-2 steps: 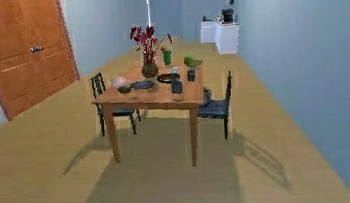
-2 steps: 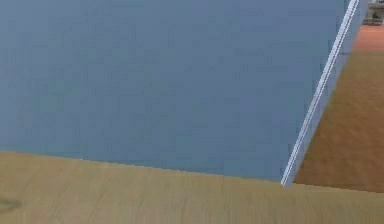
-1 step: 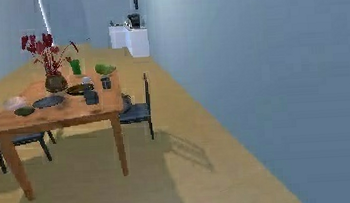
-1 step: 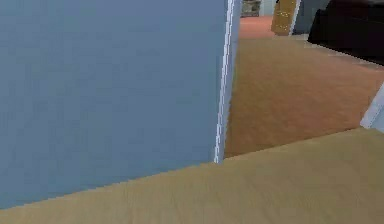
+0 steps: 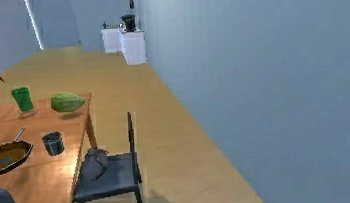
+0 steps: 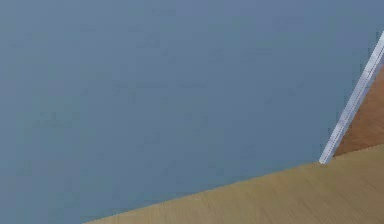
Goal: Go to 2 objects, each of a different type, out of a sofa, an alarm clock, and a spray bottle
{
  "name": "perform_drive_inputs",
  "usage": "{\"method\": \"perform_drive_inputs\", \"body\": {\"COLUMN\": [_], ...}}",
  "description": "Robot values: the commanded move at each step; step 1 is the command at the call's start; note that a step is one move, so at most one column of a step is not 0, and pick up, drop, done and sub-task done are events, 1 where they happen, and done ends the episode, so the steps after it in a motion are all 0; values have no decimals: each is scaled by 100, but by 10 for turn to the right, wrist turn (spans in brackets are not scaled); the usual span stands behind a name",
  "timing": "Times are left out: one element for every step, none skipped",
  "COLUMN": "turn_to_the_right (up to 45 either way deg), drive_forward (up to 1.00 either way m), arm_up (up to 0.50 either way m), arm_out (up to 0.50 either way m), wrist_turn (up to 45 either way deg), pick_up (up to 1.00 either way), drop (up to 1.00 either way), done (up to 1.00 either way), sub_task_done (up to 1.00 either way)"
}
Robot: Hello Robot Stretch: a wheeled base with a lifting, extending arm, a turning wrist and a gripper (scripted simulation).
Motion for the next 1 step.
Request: {"method": "perform_drive_inputs", "body": {"turn_to_the_right": [0], "drive_forward": [5], "arm_up": [0], "arm_out": [0], "wrist_turn": [0], "pick_up": [0], "drop": [0], "done": [0], "sub_task_done": [0]}}
